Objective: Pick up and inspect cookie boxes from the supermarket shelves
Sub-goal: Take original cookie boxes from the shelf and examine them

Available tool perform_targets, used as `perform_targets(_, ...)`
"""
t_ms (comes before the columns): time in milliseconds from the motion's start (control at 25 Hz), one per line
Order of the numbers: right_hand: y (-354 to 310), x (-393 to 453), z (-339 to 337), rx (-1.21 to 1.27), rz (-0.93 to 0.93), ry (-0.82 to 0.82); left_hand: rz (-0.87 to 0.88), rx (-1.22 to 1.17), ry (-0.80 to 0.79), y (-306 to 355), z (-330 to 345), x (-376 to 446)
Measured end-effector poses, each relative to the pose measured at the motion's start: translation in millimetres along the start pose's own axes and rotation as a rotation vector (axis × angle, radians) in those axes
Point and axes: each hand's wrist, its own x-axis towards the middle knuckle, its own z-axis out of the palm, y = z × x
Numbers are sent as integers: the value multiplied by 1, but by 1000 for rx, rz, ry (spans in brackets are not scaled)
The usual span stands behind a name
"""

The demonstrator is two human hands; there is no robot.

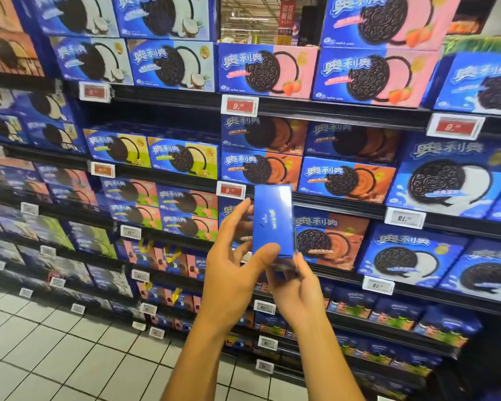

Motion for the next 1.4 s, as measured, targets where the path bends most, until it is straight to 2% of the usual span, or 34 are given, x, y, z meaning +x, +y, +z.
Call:
perform_targets(80,-14,-3,3,25,-43,7,-18,-25,-10,-8,-14,3)
perform_targets(160,-31,-7,9,34,-133,-1,-84,-81,44,-20,-29,4)
perform_targets(280,-50,-18,20,-141,-375,58,-194,-205,133,-37,-45,5)
perform_targets(360,-57,-27,31,-287,-553,71,-233,-196,168,-44,-47,5)
perform_targets(440,-61,-35,39,-374,-635,52,-255,-189,215,-50,-47,3)
perform_targets(680,-56,-45,39,-438,-635,43,-265,-209,245,-63,-53,-2)
perform_targets(840,-58,-48,38,-342,-565,-56,-310,-269,269,-73,-58,-7)
perform_targets(1000,-53,-56,44,-454,-546,-121,-352,-359,276,-85,-62,-10)
perform_targets(1160,-42,-66,58,-655,-659,-181,-457,-361,294,-106,-57,-2)
perform_targets(1320,-17,-81,68,-866,-831,-247,-590,-446,167,-117,-49,4)
perform_targets(1400,-5,-87,72,-965,-888,-237,-641,-517,171,-121,-44,7)
